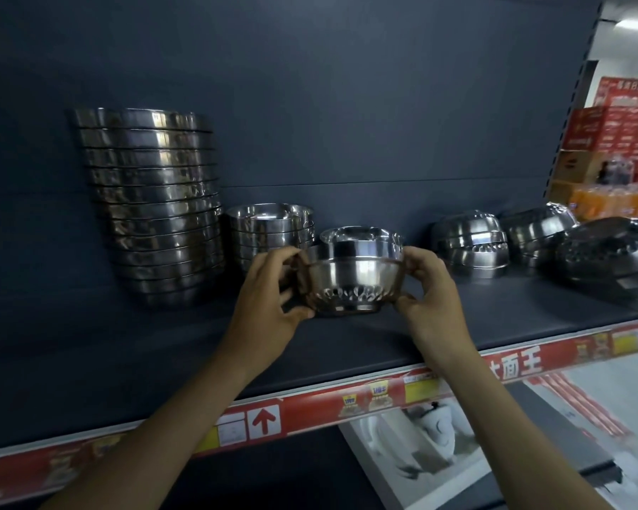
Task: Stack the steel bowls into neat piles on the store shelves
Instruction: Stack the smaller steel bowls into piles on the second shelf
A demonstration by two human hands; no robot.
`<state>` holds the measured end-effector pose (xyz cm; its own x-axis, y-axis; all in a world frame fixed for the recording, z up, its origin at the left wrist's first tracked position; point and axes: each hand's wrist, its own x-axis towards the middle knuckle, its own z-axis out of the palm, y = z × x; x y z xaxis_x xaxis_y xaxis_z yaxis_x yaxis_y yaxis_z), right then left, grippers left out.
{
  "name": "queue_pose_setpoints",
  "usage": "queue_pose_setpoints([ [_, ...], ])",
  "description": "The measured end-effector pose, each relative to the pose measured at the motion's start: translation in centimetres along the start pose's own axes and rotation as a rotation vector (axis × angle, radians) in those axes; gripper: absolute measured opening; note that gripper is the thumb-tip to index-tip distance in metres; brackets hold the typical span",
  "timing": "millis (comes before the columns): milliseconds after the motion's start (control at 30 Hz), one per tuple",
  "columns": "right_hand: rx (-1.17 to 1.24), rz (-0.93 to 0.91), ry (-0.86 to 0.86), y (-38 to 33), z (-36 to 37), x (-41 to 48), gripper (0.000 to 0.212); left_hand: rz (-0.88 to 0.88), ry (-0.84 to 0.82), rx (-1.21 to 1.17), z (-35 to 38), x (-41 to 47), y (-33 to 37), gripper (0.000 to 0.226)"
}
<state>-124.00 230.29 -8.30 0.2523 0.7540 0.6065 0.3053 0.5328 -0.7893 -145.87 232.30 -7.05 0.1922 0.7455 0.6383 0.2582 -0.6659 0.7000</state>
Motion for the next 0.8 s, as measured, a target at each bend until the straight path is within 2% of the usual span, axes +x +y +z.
queue_pose_setpoints([
  [233, 0.053, 0.015, -0.042, 0.2, -0.3, 0.1, 0.069, -0.049, -0.019, -0.068, -0.2, 0.2, -0.4, 0.072],
  [367, 0.037, 0.032, -0.037, 0.2, -0.2, 0.1, 0.071, -0.043, -0.016, -0.023, -0.2, 0.4, -1.0, 0.078],
  [533, 0.12, 0.096, -0.044, -0.2, -0.1, 0.1, 0.05, -0.042, -0.012, 0.079, -0.3, 0.3, -1.5, 0.075],
  [733, 0.137, 0.194, 0.045, -0.4, 0.3, 0.1, 0.03, -0.139, 0.058, 0.107, -0.5, 0.0, 0.4, 0.046],
  [800, 0.144, 0.226, 0.018, -0.8, 0.4, 0.1, 0.032, -0.18, 0.063, 0.102, -0.6, 0.0, 0.5, 0.035],
])
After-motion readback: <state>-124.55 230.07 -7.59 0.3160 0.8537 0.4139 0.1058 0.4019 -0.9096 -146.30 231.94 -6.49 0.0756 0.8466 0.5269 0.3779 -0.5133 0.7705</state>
